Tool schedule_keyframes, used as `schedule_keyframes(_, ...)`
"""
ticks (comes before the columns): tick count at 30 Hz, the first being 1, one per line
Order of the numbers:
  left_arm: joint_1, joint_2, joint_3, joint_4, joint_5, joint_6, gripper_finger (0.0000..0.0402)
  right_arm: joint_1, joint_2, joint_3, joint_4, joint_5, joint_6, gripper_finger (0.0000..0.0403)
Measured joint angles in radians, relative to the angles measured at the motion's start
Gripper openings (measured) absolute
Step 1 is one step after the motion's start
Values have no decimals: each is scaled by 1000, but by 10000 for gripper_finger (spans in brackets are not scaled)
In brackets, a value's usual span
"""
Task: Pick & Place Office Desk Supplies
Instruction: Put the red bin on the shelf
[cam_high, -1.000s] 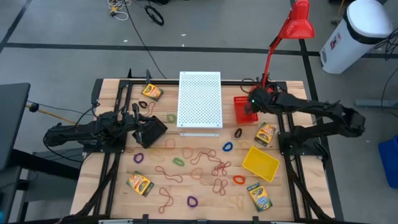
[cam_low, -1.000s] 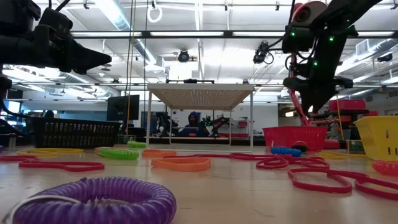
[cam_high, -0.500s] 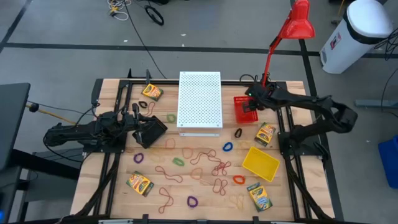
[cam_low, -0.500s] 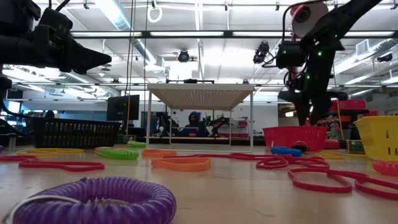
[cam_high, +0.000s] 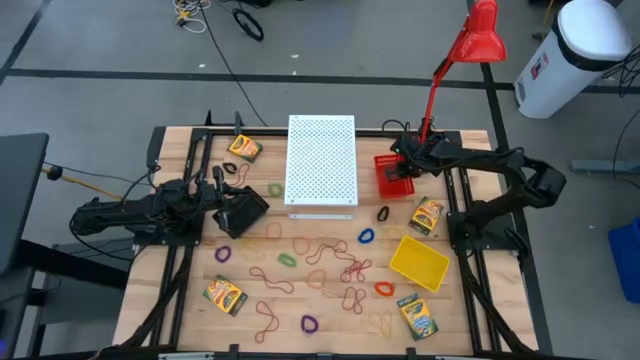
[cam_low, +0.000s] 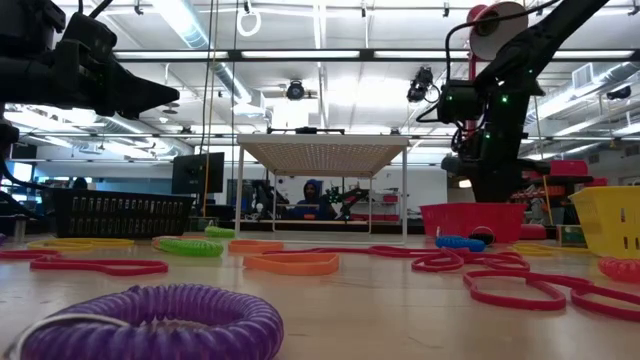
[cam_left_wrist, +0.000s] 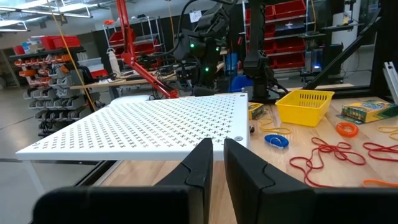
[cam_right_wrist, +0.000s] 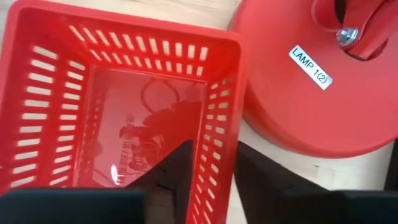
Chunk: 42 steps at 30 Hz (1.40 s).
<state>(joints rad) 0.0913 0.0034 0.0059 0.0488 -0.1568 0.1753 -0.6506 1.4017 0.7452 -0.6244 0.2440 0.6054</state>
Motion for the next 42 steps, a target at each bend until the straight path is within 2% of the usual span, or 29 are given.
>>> schedule_keyframes(9, 0, 0, 0, 0, 0, 0, 50, 0, -2, 31, -17, -6, -43, 15)
schedule_keyframes(16, 0, 0, 0, 0, 0, 0, 50, 3, -2, 210, -216, -5, -54, 21)
schedule_keyframes(22, 0, 0, 0, 0, 0, 0, 50, 29, -3, 441, -391, 74, -56, 14)
schedule_keyframes(33, 0, 0, 0, 0, 0, 0, 50, 132, 4, 772, -381, 68, -227, 15)
schedule_keyframes(37, 0, 0, 0, 0, 0, 0, 50, 129, 76, 890, -342, 61, -331, 14)
schedule_keyframes(42, 0, 0, 0, 0, 0, 0, 50, 93, 260, 1097, -363, -41, -541, 14)
